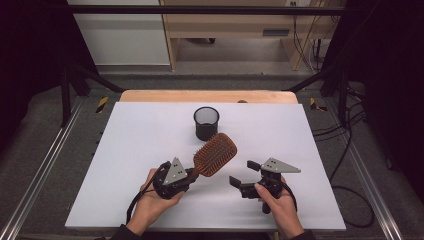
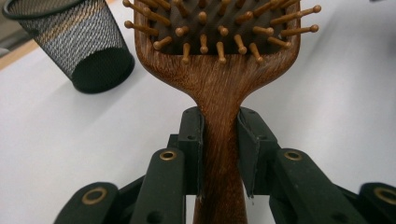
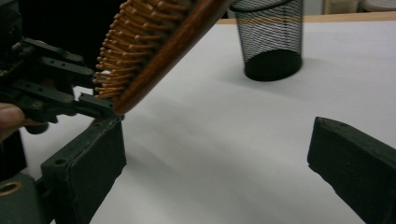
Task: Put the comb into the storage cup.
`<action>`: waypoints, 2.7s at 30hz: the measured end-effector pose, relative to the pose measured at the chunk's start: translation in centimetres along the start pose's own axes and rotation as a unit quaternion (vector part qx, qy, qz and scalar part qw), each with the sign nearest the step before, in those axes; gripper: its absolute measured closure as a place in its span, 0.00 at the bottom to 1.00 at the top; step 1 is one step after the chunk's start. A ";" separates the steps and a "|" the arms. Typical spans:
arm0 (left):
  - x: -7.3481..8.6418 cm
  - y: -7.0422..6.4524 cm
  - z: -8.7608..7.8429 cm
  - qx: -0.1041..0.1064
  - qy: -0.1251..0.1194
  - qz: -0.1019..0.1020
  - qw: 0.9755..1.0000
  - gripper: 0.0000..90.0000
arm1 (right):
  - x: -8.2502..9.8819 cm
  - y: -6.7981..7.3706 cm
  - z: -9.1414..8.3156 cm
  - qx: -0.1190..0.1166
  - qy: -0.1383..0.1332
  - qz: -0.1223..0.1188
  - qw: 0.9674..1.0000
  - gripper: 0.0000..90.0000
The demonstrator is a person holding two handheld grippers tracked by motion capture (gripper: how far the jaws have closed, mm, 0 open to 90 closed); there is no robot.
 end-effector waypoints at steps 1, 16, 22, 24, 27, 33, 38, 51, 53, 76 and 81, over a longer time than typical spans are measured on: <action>0.0 -0.2 0.0 0.002 -0.002 0.000 1.000 0.81 | -0.1 0.3 0.2 -0.007 -0.002 0.000 1.000 0.04; 0.3 -0.3 0.3 -0.004 -0.012 -0.007 1.000 0.81 | -0.6 2.1 1.7 -0.037 -0.005 -0.010 0.999 0.04; 0.5 -0.3 0.2 -0.008 -0.019 -0.007 1.000 0.81 | -1.0 2.1 2.0 -0.035 -0.015 -0.001 0.999 0.07; 0.6 -0.4 0.2 -0.008 -0.023 -0.007 1.000 0.81 | -1.2 2.1 2.0 -0.032 -0.018 0.001 0.999 0.07; 0.5 -0.6 0.1 -0.010 -0.029 -0.006 1.000 0.81 | -1.5 2.3 2.0 -0.027 -0.026 0.002 0.999 0.07; 0.3 -0.8 0.0 -0.015 -0.036 -0.004 0.999 0.81 | -2.3 2.8 2.5 -0.037 -0.034 0.005 0.999 0.07; 0.5 -0.7 0.0 -0.017 -0.040 -0.007 0.999 0.81 | -2.7 3.5 3.2 -0.046 -0.033 0.006 0.998 0.06; 0.5 -0.7 -0.4 -0.023 -0.048 -0.005 0.999 0.81 | -4.5 3.7 4.5 -0.064 -0.052 0.041 0.996 0.10; 0.5 -0.6 -0.4 -0.025 -0.050 -0.005 0.998 0.81 | -4.8 3.6 4.6 -0.066 -0.058 0.050 0.995 0.11; 0.7 -0.1 -0.6 -0.034 -0.062 -0.020 0.997 0.81 | -7.1 3.3 4.9 -0.077 -0.081 0.093 0.989 0.24; 0.8 -0.1 -0.6 -0.035 -0.063 -0.023 0.997 0.81 | -7.2 3.2 4.9 -0.078 -0.091 0.103 0.987 0.28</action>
Point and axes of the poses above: each handheld gripper's, and its own axes: z roughly forward along the jaws, x roughly out of its underside, y roughly to its left, the point moved 3 cm from there along z, roughly forward along the jaws, and after that the axes turned 3 degrees about y, right-handed, at the moved point
